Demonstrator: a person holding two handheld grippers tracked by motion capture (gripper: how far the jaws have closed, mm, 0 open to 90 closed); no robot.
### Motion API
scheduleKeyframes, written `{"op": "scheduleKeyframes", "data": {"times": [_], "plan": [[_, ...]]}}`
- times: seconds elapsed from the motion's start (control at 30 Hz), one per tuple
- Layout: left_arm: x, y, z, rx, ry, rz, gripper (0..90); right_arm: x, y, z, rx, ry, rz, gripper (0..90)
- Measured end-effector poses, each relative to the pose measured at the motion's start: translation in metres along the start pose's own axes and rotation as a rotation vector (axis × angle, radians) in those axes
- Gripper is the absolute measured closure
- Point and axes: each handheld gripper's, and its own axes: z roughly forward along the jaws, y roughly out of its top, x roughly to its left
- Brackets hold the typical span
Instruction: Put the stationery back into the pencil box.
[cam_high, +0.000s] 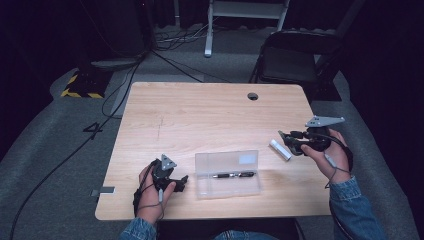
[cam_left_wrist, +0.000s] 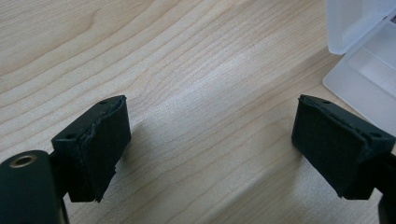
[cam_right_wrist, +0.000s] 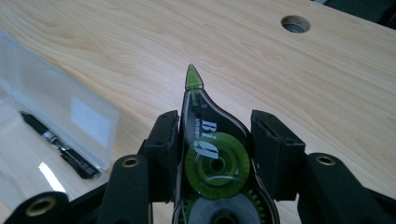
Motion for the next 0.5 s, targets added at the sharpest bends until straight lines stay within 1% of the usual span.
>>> {"op": "scheduleKeyframes", "data": {"times": [0.03,0.07,0.3,0.33,0.4,0.43,0.5], "plan": [[0.0,0.0,0.0,0.0,0.0,0.0,12.0,0.0,0.0,0.0,0.0,0.0,0.0,53.9],[0.0,0.0,0.0,0.0,0.0,0.001,12.1,0.006,0.002,0.0,-0.004,0.018,-0.013,53.9],[0.0,0.0,0.0,0.0,0.0,0.001,12.0,0.027,0.008,0.001,-0.005,0.077,-0.072,53.9],[0.0,0.0,0.0,0.0,0.0,0.001,12.0,0.033,0.01,0.002,-0.004,0.094,-0.086,53.9],[0.0,0.0,0.0,0.0,0.0,0.001,12.0,0.039,0.011,0.003,-0.005,0.11,-0.106,53.8],[0.0,0.0,0.0,0.0,0.0,0.001,12.1,0.039,0.011,0.003,-0.005,0.11,-0.106,53.8],[0.0,0.0,0.0,0.0,0.0,0.001,12.1,0.046,0.012,0.004,-0.003,0.132,-0.13,53.9]]}}
